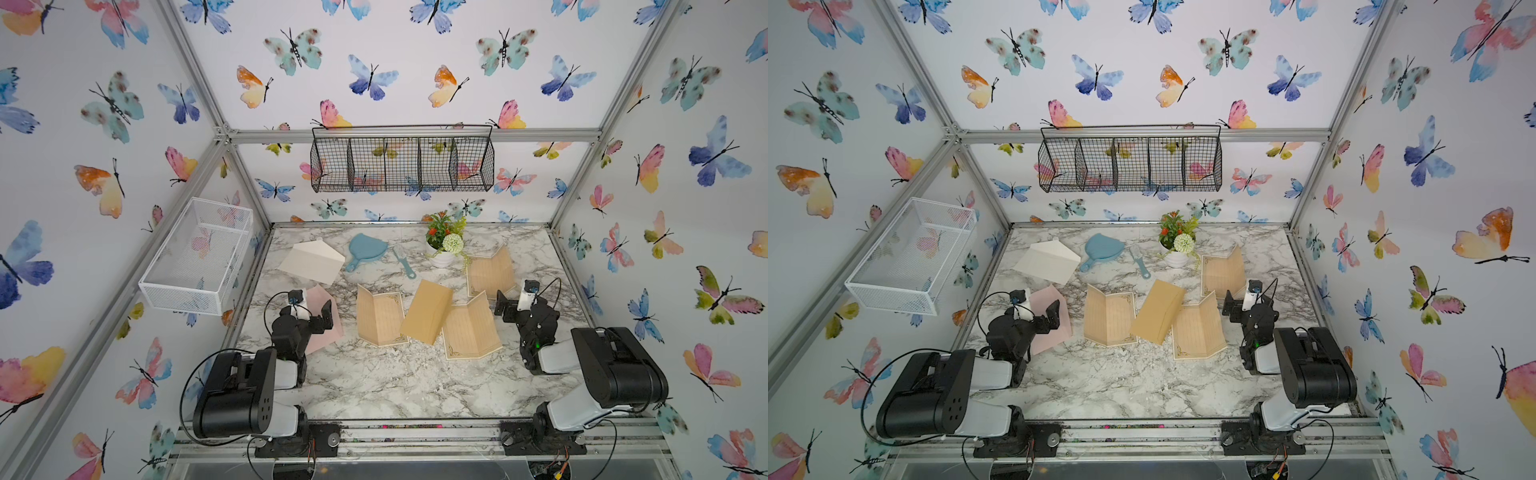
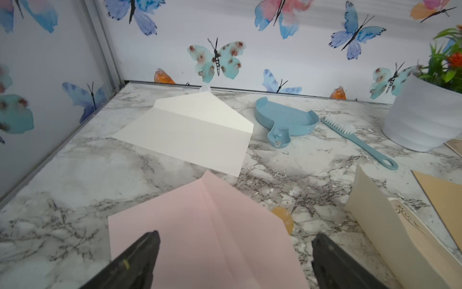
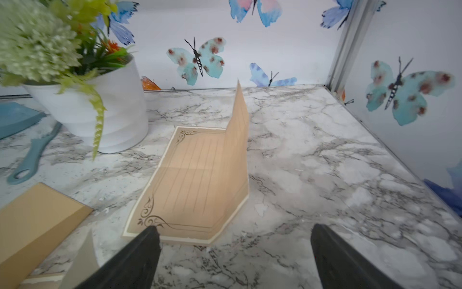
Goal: Take the letter paper out of the envelope
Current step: Reset both arms
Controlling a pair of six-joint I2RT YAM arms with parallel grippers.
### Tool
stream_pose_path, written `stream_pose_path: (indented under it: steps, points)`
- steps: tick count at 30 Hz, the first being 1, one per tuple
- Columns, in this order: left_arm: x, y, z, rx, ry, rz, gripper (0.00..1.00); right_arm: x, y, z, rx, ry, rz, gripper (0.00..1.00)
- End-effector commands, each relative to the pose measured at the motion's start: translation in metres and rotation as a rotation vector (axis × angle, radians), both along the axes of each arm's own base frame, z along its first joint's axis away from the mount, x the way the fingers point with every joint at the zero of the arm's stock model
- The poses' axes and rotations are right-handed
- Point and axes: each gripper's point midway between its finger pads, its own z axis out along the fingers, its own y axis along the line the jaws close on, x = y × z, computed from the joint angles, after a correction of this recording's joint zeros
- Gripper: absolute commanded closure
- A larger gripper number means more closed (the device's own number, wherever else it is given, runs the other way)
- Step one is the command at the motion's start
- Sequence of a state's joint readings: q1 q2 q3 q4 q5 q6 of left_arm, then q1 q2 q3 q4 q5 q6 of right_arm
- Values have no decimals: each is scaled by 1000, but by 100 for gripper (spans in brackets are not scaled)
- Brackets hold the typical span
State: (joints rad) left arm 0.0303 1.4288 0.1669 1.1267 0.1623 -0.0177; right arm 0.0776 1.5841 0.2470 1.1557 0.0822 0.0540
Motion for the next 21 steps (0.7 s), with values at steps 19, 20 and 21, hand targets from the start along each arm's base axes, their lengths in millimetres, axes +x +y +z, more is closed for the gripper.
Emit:
stream_pose_path:
  steps: [19,20,21]
  points:
    - [10,6,9,43,-5,46,2,-1,-25,17,-15,-70,-144,1]
    - [10,6,9,45,-6,51,2,-1,-24,17,-15,-69,-143,1]
    - [9,6,9,46,-5,56,2,-1,-24,17,-15,-69,-143,2]
